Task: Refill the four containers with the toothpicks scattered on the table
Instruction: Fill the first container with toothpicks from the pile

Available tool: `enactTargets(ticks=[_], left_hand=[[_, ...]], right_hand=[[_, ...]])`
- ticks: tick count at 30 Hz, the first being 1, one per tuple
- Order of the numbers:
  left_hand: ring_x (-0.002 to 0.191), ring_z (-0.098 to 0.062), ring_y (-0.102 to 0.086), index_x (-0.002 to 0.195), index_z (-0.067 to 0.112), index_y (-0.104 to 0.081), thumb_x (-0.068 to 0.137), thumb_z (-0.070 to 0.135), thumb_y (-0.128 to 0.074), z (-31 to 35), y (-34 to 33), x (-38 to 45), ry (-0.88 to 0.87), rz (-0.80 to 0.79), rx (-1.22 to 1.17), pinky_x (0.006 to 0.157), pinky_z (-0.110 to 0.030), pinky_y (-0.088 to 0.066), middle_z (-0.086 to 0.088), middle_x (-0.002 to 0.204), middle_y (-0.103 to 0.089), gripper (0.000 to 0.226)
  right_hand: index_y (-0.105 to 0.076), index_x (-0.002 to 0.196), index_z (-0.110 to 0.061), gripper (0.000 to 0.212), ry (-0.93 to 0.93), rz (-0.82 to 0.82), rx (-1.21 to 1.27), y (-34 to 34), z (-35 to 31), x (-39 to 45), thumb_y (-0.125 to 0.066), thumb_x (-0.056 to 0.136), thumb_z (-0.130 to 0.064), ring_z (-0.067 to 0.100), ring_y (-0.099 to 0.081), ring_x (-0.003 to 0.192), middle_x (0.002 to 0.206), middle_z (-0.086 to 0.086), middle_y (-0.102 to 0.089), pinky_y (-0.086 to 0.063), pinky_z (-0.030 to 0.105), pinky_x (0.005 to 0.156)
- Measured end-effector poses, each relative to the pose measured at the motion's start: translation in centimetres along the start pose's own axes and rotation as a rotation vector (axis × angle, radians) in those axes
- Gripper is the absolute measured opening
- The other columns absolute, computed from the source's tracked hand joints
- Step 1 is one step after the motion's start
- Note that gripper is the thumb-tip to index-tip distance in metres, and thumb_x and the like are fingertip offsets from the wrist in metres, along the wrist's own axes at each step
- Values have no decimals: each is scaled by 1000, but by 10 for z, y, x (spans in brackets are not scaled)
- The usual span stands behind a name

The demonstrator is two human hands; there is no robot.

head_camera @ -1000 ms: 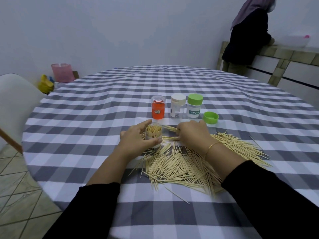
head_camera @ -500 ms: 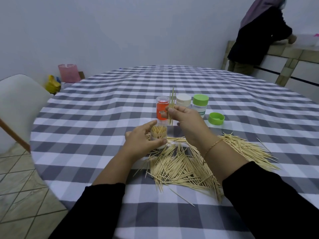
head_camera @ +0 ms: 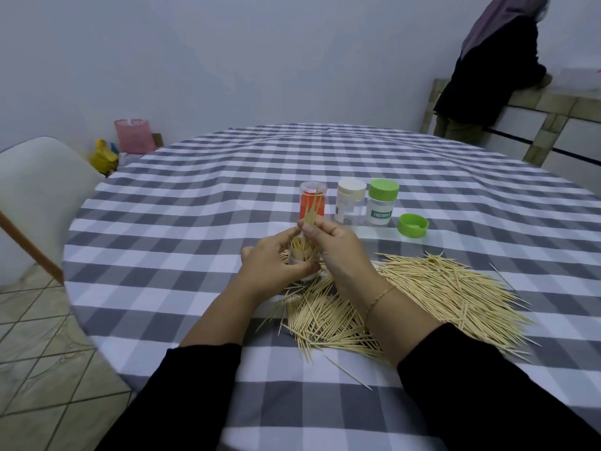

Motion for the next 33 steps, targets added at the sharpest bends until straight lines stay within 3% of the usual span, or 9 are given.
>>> enactTargets(ticks=[4, 8, 12, 14, 16, 20, 25, 29, 33], left_hand=[[113, -4, -56, 121, 52, -53, 57, 71, -59, -1, 0, 1, -18, -19, -39, 104, -43, -28, 21, 105, -69, 67], [111, -3, -57, 115, 54, -54, 59, 72, -57, 0, 0, 0, -30, -12, -29, 101, -43, -28, 21, 102, -69, 60], [118, -5, -52, 132, 45, -51, 67, 70, -62, -1, 0, 1, -10, 1, 3, 104, -43, -25, 18, 113, -68, 71], [113, -4, -54, 130, 46, -52, 65, 73, -61, 0, 0, 1, -3, -2, -11, 105, -43, -26, 18, 107, -69, 71], [111, -3, -56, 128, 47, -53, 62, 74, -58, 3, 1, 0, -10, -7, -14, 105, -42, -27, 19, 104, -69, 71], [117, -5, -51, 134, 47, -47, 61, 74, -53, 3, -1, -1, -22, -31, 6, 95, -36, -20, 19, 116, -65, 78], [116, -8, -52, 133, 46, -46, 62, 70, -53, 5, 0, -2, -23, -21, 17, 96, -35, -20, 17, 118, -65, 76], [116, -7, -52, 131, 45, -47, 61, 73, -51, 7, 0, -2, -14, -14, 15, 95, -33, -19, 17, 116, -66, 76], [108, -2, -45, 128, 54, -40, 73, 59, -64, 13, 4, -7, -9, 2, 14, 95, -31, -19, 20, 112, -60, 61]], right_hand=[[-70, 101, -13, 14, -18, 7, -184, 1, 8, 4, -59, 91, -13, 30, -60, 111, 136, 8, -50, -57, 35, 80], [-69, 107, -13, 19, 5, -14, -271, 4, 2, 2, -60, 91, -12, 26, -63, 105, 125, 10, -59, -54, 19, 69], [-62, 122, -18, 30, 49, -19, -298, 7, -7, -2, -59, 92, -15, 14, -63, 100, 113, -1, -64, -53, 21, 79], [-57, 128, -22, 35, 96, -12, -348, 5, -11, -3, -57, 94, -18, 3, -59, 96, 112, -8, -60, -49, 16, 77], [-53, 132, -22, 38, 151, 0, -373, 2, -13, -2, -56, 94, -16, 6, -59, 102, 120, -3, -60, -48, 13, 79], [-53, 131, -22, 37, 215, 4, -384, -5, -17, -3, -55, 95, -13, -2, -56, 93, 120, 4, -59, -43, -1, 65], [-61, 123, -19, 29, 224, 8, -447, -3, -16, -6, -54, 95, -14, -7, -52, 87, 111, -5, -57, -43, 0, 62], [-69, 108, -18, 19, 228, 72, -561, 2, -10, -3, -57, 93, -18, 5, -56, 97, 109, -3, -62, -51, 28, 91], [-72, 100, -19, 18, 233, 114, -700, 2, -11, -1, -56, 93, -22, 13, -56, 99, 98, -7, -60, -47, 40, 93]])
Point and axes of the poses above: each hand's wrist, its own x-axis towards the middle knuckle, its own y-axis out of the back of the hand, z = x × y, the point moved 3 cm from there along x, towards the middle knuckle
